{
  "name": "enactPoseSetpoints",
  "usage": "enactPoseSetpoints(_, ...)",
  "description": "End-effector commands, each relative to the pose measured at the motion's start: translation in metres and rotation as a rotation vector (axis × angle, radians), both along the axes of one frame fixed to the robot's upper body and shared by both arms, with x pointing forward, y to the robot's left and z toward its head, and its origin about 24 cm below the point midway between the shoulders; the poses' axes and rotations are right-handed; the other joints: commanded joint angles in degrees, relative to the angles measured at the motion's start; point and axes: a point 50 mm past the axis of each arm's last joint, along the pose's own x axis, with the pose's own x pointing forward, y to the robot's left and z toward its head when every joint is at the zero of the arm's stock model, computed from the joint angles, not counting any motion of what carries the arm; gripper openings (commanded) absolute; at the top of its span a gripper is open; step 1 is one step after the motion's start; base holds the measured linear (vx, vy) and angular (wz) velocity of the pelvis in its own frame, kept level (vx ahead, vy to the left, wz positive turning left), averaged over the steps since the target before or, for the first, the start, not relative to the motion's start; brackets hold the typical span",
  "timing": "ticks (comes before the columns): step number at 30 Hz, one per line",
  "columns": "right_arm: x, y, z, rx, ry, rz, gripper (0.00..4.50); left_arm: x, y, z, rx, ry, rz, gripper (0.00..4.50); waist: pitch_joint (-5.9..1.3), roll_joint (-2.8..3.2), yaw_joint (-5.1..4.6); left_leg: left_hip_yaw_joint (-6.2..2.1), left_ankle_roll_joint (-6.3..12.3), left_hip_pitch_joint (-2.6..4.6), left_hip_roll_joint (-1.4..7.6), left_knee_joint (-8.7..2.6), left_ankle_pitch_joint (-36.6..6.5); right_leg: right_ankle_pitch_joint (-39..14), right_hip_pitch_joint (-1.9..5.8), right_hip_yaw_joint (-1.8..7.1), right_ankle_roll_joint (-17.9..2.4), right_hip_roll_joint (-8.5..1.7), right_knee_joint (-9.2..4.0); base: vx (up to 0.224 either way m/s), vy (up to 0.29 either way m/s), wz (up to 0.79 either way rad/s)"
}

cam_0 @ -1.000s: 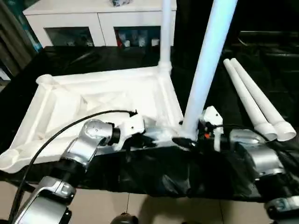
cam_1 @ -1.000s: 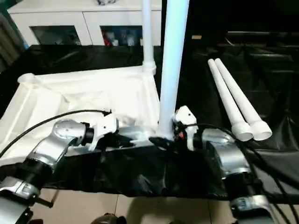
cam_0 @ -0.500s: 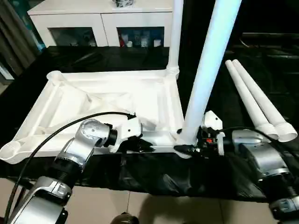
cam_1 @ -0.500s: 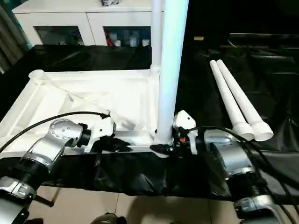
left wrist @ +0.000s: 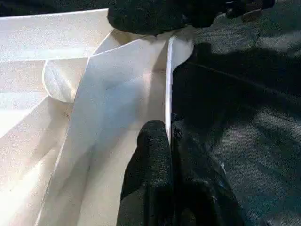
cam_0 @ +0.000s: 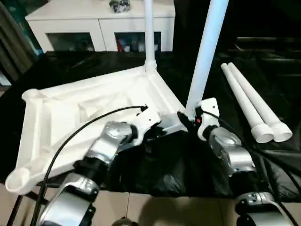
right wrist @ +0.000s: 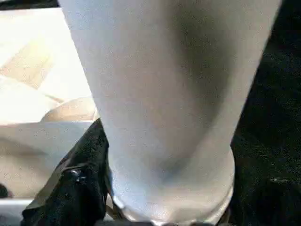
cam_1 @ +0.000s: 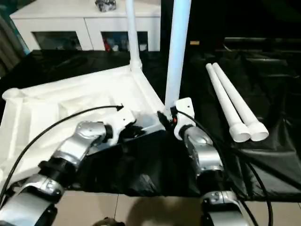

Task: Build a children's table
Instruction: Rotate leg to tighten

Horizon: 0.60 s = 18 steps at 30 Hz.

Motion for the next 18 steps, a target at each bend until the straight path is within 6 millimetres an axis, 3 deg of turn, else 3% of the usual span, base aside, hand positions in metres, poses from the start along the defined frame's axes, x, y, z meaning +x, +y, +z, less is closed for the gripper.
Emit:
enactPoseSetpoints(1, -0.015, 0.058, -0.008, 0.133, 0.068, 0.248, 3.59, -0.002, -0.032, 0.018, -0.077, -0.102, -0.068, 0.0, -3.29, -0.77, -0.19, -2.4, 1.52, 0.44, 4.79, -4.83, -13.4, -13.9, 1.84, 4.11, -10.2, -6.09, -5.14, 0.0, 0.0, 0.0)
enactPoseSetpoints(4, -0.014, 0.047, -0.006, 0.064, 0.031, 0.289, 3.95, -0.006, -0.025, 0.019, -0.092, -0.099, -0.12, 0.0, -3.7, -0.92, -0.09, -2.24, 3.18, 0.02, 4.81, -4.42, -9.5, -8.4, 2.05, 4.03, -11.3, -6.05, -4.44, 0.0, 0.0, 0.0)
enactPoseSetpoints(6, -0.014, 0.043, -0.006, 0.048, 0.023, 0.307, 3.95, -0.008, -0.022, 0.019, -0.091, -0.092, -0.13, 0.0, -3.74, -0.98, -0.12, -2.09, 4.42, -0.12, 4.72, -4.14, -7.6, -5.7, 1.98, 3.93, -12.0, -5.93, -4.16, 0.0, 0.0, 0.0)
enactPoseSetpoints(13, -0.027, 0.018, 0.0, -0.032, 0.008, 0.6, 3.95, -0.015, 0.002, 0.014, -0.045, -0.049, -0.249, 0.0, -3.79, -0.89, 0.27, -1.97, 6.37, -0.25, 4.87, -3.79, -7.3, -5.8, 2.04, 3.59, -12.6, -5.64, -3.98, 0.0, 0.0, 0.0)
enactPoseSetpoints(18, -0.035, 0.008, 0.004, -0.062, 0.017, 0.768, 3.95, -0.019, 0.012, 0.016, -0.03, -0.019, -0.32, 0.0, -3.68, -0.9, 0.35, -1.98, 6.66, -0.25, 5.1, -3.87, -8.1, -5.8, 1.87, 3.59, -13.3, -5.7, -3.91, 0.0, 0.0, 0.0)
